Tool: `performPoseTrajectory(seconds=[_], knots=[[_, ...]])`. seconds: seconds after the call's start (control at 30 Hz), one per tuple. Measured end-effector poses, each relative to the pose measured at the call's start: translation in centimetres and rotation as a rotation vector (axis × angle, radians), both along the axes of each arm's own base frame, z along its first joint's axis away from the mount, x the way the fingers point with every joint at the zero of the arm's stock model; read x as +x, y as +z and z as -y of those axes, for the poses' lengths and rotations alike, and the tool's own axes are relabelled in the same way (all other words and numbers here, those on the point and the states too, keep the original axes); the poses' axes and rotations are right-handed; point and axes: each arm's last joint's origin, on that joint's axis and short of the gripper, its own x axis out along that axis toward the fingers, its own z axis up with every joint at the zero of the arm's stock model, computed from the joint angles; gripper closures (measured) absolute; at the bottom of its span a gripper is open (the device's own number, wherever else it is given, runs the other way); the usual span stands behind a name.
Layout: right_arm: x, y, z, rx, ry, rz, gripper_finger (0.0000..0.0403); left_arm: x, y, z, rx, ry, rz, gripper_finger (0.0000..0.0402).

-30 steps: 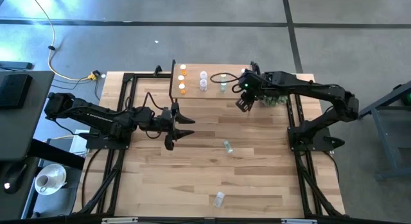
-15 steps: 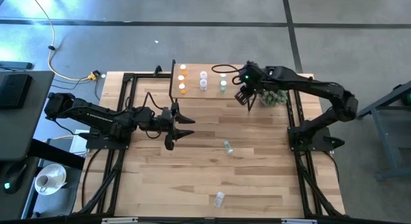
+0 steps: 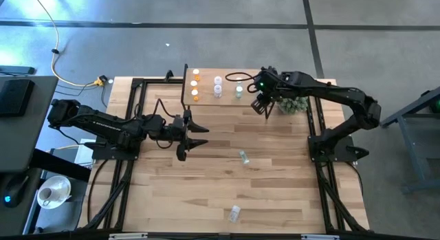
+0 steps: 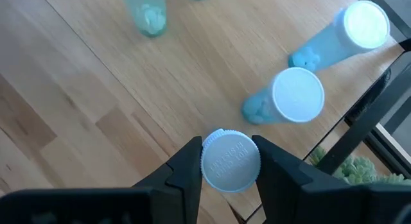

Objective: Pick and place medicine bottles onto shelf by color
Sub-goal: Put the blue pill bottle on the shelf and aligned with the other blue pill bottles

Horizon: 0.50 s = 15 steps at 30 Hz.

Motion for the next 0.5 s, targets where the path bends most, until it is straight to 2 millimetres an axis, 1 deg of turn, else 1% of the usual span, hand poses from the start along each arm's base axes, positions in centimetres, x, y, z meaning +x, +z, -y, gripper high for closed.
performPoseTrajectory(seconds=[0.3,0.5], knots=[[-0.12,0.00,0.14,-0.002,0.001,-0.007,0.0289,0.00,0.01,0.00,0.000,0.000,0.000,0.0206],[-0.09,0.01,0.15,-0.003,0.003,-0.006,0.0271,0.00,0.01,0.00,0.000,0.000,0.000,0.0206]])
